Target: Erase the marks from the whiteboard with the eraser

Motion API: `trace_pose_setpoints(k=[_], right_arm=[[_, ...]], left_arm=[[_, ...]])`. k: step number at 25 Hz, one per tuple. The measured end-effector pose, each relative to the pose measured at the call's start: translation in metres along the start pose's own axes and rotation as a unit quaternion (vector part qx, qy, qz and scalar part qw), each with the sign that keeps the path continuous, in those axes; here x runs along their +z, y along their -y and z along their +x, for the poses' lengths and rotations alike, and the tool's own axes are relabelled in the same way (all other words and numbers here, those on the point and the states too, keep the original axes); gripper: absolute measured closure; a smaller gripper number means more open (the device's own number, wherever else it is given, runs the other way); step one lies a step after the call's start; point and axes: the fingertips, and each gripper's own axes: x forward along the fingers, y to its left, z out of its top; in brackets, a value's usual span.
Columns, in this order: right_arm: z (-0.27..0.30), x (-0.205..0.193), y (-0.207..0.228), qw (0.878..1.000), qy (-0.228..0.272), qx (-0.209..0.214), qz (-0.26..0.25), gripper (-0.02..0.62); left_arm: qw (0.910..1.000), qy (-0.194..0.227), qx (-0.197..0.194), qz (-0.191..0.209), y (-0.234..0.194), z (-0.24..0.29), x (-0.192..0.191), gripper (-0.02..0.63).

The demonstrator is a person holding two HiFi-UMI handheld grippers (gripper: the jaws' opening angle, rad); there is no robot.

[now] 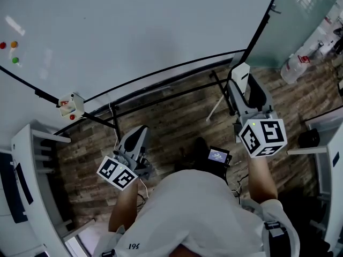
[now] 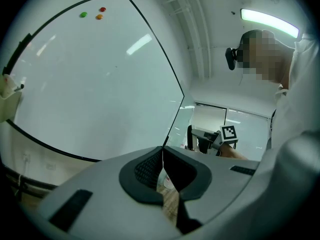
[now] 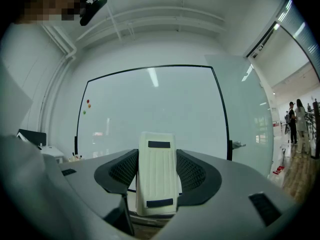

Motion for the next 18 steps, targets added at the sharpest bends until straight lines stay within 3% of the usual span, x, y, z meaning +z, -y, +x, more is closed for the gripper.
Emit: trace_pose_setpoints(k=[8,18], right_arm=[[-0.004,-0.005,0.012,1.000,-0.010,0.016,0.001,0.342],[-0.004,-0.023,0.044,0.998,-0.040,0.045,0.021,0.342]], left_arm=[[0.9997,0.010,0.024,-0.004,0.005,0.001,0.001,0.600],[0.9995,0.004,0.027,-0.017,0.031,0.043,-0.012,0.600]])
